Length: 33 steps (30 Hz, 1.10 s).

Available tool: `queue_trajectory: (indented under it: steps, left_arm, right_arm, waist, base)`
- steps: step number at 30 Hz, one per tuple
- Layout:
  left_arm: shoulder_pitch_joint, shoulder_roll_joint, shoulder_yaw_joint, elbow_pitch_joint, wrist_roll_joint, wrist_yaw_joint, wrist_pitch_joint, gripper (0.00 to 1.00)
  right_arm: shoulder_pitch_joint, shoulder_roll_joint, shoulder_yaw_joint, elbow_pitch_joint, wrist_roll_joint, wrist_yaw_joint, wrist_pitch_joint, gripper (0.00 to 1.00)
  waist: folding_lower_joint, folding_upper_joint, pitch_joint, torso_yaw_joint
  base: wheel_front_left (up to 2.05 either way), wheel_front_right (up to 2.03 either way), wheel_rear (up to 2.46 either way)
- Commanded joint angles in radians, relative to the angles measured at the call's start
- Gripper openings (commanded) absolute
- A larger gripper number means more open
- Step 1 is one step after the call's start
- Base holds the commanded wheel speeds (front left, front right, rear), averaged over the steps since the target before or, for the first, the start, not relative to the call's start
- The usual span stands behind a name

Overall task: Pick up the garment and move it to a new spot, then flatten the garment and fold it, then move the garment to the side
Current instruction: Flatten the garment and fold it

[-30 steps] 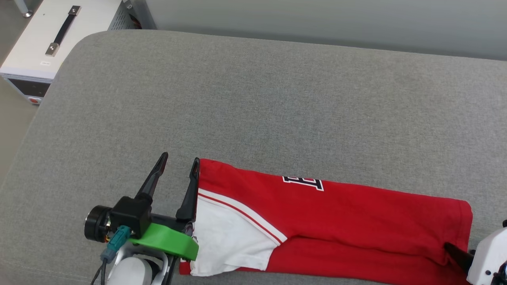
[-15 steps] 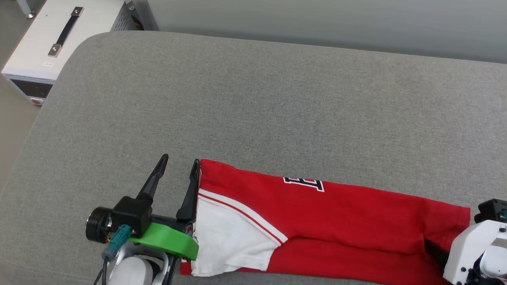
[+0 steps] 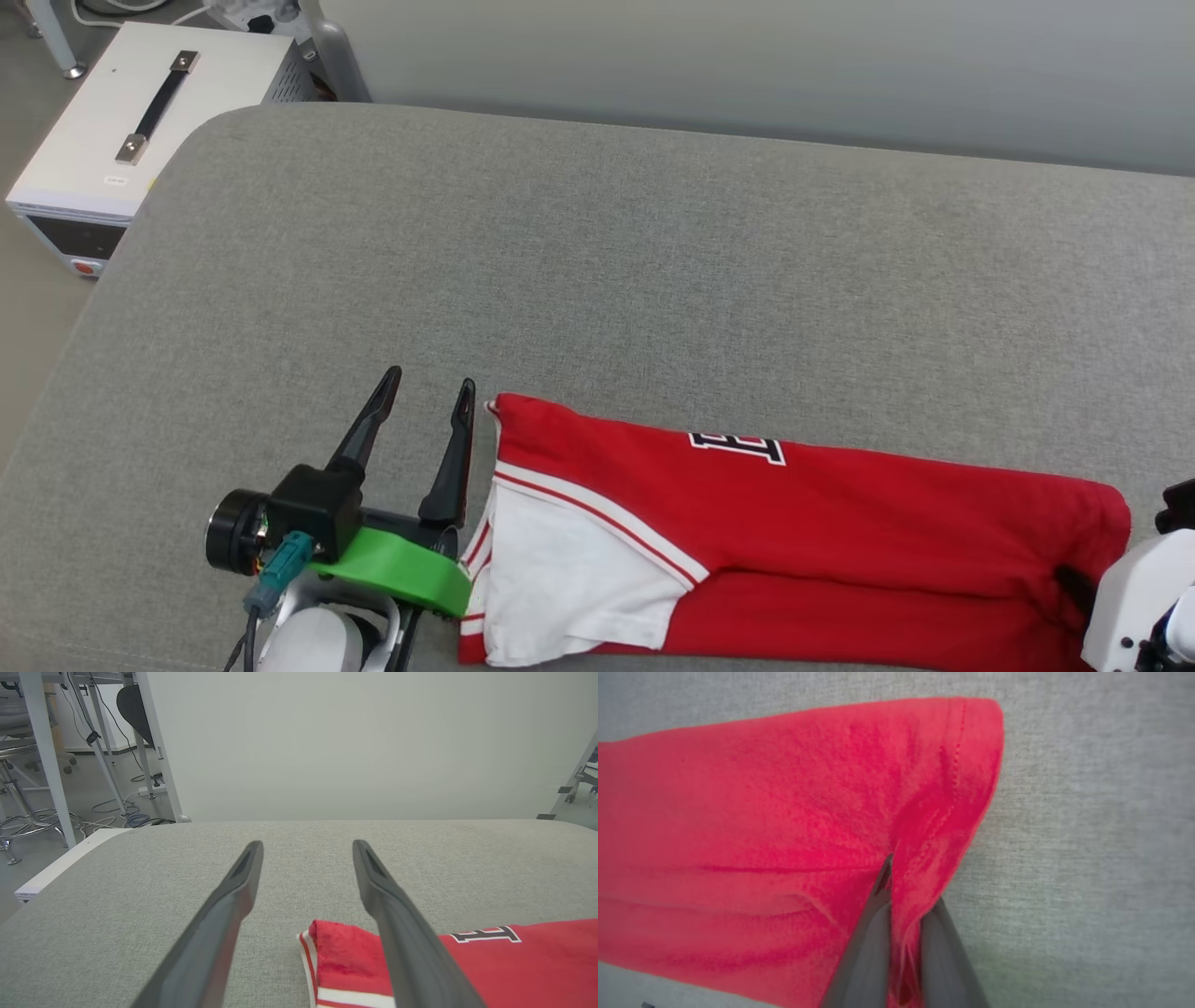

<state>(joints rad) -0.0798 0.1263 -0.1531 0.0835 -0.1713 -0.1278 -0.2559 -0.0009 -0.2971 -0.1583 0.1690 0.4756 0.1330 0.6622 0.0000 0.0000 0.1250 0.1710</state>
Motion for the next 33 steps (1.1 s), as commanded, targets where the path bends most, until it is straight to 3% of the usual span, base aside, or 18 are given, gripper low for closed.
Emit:
queue_trajectory:
  steps: [1, 5, 13, 22, 26, 33]
  left_arm:
    - [0.017, 0.004, 0.002, 0.001, -0.002, -0.003, -0.006, 1.00]
    - [0.020, 0.009, 0.000, 0.004, -0.006, -0.003, -0.006, 1.00]
    - [0.033, 0.008, -0.015, 0.017, -0.011, -0.003, -0.006, 1.00]
    - [0.058, 0.010, -0.015, 0.028, -0.020, -0.003, -0.006, 1.00]
    - [0.071, 0.006, -0.013, 0.026, -0.023, -0.003, -0.006, 1.00]
    - [0.072, 0.007, 0.010, 0.039, -0.031, -0.003, -0.006, 1.00]
  right_arm:
    - [0.001, -0.025, -0.018, 0.014, -0.018, -0.002, -0.010, 0.00]
    - [0.004, -0.074, -0.062, 0.030, -0.095, -0.002, -0.036, 0.00]
    - [0.016, -0.039, -0.072, 0.015, -0.074, -0.002, -0.044, 0.00]
    - [0.089, 0.007, -0.020, -0.113, -0.036, -0.002, -0.008, 0.00]
    - [0.112, 0.069, 0.047, -0.215, -0.018, -0.002, 0.026, 0.00]
    - [0.088, 0.183, 0.128, -0.263, 0.040, -0.002, 0.062, 0.00]
  waist:
    - [0.0000, 0.0000, -0.006, -0.004]
    - [0.0000, 0.0000, -0.016, -0.008]
    - [0.0000, 0.0000, -0.053, -0.009]
    - [0.0000, 0.0000, -0.121, 0.008]
    - [0.0000, 0.0000, -0.135, 0.030]
    - [0.0000, 0.0000, -0.139, 0.061]
  base:
    - [0.00, 0.00, 0.00]
    - [0.00, 0.00, 0.00]
    - [0.00, 0.00, 0.00]
    - [0.00, 0.00, 0.00]
    - [0.00, 0.00, 0.00]
    - [0.00, 0.00, 0.00]
